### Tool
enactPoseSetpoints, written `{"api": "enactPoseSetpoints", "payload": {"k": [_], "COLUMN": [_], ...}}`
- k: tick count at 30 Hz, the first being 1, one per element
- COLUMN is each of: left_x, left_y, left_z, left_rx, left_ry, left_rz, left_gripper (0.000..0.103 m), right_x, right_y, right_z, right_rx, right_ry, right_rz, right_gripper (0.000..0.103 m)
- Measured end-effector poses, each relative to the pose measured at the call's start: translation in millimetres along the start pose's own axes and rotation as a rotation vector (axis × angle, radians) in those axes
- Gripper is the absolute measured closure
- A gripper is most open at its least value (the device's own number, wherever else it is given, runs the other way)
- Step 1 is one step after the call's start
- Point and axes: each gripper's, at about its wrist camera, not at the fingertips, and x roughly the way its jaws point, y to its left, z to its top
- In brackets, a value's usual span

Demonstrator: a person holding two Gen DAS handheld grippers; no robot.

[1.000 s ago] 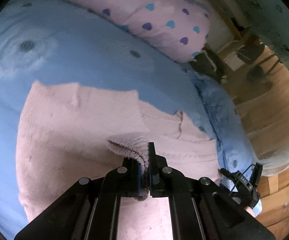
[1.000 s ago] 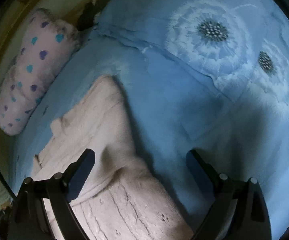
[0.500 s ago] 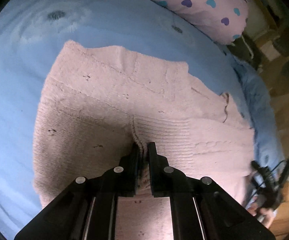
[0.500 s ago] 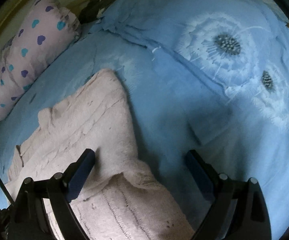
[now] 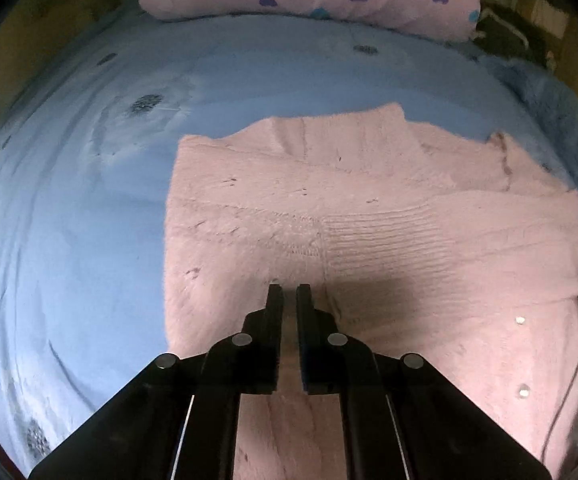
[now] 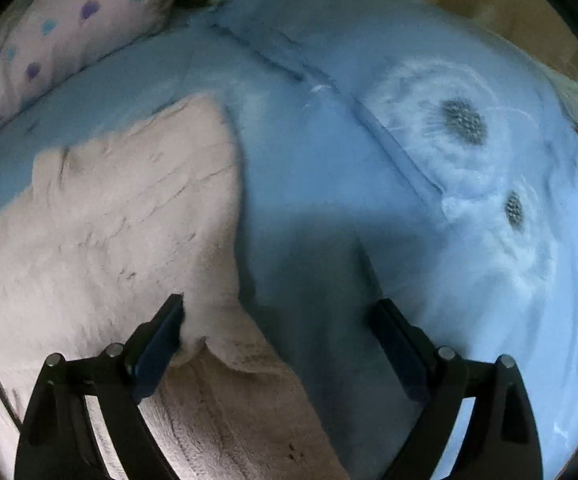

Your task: Fold small clothes

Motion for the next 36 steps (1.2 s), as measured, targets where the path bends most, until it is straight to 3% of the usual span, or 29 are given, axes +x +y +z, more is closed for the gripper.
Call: {"api": "enactPoseSetpoints", "payload": {"k": [2,4,6,9,11,13,17,19,22,25,28,29,31,34,36], "left_x": [-14,-31,-40,-47,-49,-57,-88,-98,-107,-117,-122,-119,-115,-104,-106], "left_y": [7,21,36,71,82,84,74,73,74,71,69,73,77,77,77], "left_z": [-3,-13,-28,-73,-98,-109,-129,-140,-156,-171,-190,-198,-214,-226,-234], "left_rx": [-0.046,-0.121,-0.208,-0.422,-0.5,-0.484,-0.288,-0.218,-0.192,-0.145,-0.156,-0.175,-0.201,-0.227,-0.246], "left_ry": [-0.019,-0.055,-0.093,-0.104,-0.065,-0.054,-0.162,-0.162,-0.143,-0.14,-0.112,-0.094,-0.062,-0.002,-0.012], "left_rz": [-0.045,-0.137,-0.175,-0.256,-0.242,-0.249,-0.243,-0.29,-0.382,-0.433,-0.456,-0.414,-0.343,-0.347,-0.365], "left_gripper": [0.103,0.103,0.103,0.103,0.103,0.103,0.103,0.102,0.101,0.09,0.082,0.079,0.079,0.079,0.079], "right_x": [-14,-35,-54,-73,-85,-97,-120,-131,-140,-147,-144,-142,-138,-130,-131], "right_y": [-2,-5,-11,-19,-27,-31,-37,-44,-57,-73,-92,-99,-111,-122,-122], "right_z": [2,2,-2,-16,-31,-45,-73,-87,-101,-118,-133,-138,-150,-171,-184], "right_rx": [0.019,0.031,0.045,0.077,0.092,0.074,-0.045,-0.101,-0.147,-0.165,-0.155,-0.147,-0.125,-0.092,-0.087], "right_ry": [-0.011,-0.041,-0.06,-0.047,-0.03,-0.036,-0.085,-0.114,-0.121,-0.111,-0.068,-0.054,-0.023,0.045,0.032], "right_rz": [0.052,0.134,0.168,0.241,0.296,0.315,0.285,0.26,0.213,0.167,0.12,0.11,0.132,0.192,0.197], "right_gripper": [0.015,0.015,0.015,0.015,0.015,0.015,0.015,0.015,0.015,0.015,0.015,0.015,0.015,0.015,0.015]}}
